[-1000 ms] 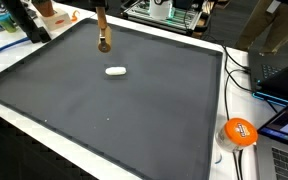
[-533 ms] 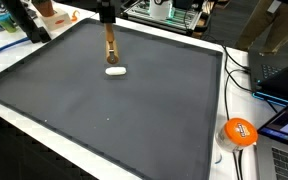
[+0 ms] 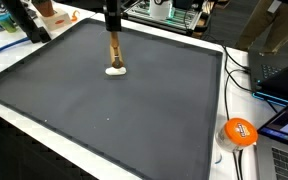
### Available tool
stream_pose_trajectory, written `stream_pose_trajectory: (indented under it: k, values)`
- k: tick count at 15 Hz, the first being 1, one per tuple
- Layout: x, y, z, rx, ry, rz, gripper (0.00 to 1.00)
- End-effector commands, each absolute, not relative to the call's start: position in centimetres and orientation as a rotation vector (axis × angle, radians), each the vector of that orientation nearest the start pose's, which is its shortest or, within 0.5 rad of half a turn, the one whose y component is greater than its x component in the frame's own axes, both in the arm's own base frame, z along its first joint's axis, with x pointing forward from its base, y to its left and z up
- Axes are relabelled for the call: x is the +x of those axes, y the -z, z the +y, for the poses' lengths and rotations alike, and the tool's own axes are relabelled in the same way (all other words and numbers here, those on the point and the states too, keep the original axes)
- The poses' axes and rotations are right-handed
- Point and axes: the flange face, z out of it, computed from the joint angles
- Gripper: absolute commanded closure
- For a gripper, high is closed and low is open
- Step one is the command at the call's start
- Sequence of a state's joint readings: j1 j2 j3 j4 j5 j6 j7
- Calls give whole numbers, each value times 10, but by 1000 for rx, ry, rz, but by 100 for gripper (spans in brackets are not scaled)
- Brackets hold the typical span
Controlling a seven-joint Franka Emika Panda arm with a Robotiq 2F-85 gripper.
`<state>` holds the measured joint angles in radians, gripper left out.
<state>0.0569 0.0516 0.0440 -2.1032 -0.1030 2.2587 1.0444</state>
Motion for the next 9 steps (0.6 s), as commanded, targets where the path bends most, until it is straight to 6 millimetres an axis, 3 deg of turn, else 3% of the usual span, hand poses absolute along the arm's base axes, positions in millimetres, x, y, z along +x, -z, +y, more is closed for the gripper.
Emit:
stream_pose_trajectory:
  k: [1,9]
  values:
    - [558,-403,62,-2862,227,1340,78]
    - [568,-372,77,-2825,168,1410,78]
